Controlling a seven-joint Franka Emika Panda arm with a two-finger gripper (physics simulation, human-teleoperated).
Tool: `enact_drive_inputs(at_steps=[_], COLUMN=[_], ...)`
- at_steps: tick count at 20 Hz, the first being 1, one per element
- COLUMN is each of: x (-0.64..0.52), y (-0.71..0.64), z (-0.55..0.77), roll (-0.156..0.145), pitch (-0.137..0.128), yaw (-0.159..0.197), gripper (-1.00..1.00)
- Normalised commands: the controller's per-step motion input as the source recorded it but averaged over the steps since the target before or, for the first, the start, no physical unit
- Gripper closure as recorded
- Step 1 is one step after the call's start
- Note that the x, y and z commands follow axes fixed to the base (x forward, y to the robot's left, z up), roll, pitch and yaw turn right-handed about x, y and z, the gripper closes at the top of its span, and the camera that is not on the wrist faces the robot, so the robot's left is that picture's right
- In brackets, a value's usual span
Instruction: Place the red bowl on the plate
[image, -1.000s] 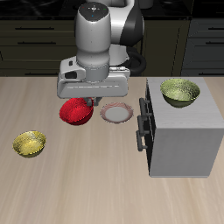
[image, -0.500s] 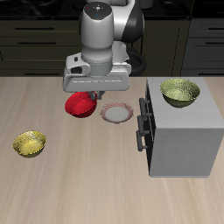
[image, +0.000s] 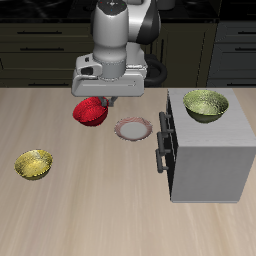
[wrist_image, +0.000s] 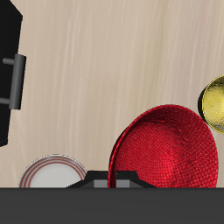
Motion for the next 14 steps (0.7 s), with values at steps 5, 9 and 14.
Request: enact_drive_inputs(at_steps=[5, 9, 14], x=[-0.41, -0.28, -0.22], y=[0.11, 0.09, 0.05], z=[-0.02, -0.07, -0.02], roll=[0.029, 0.017, 0.016], pitch=[-0.029, -0.015, -0.028], yaw=[-0.030, -0.002, 0.002], gripper=[1.00, 1.00, 1.00])
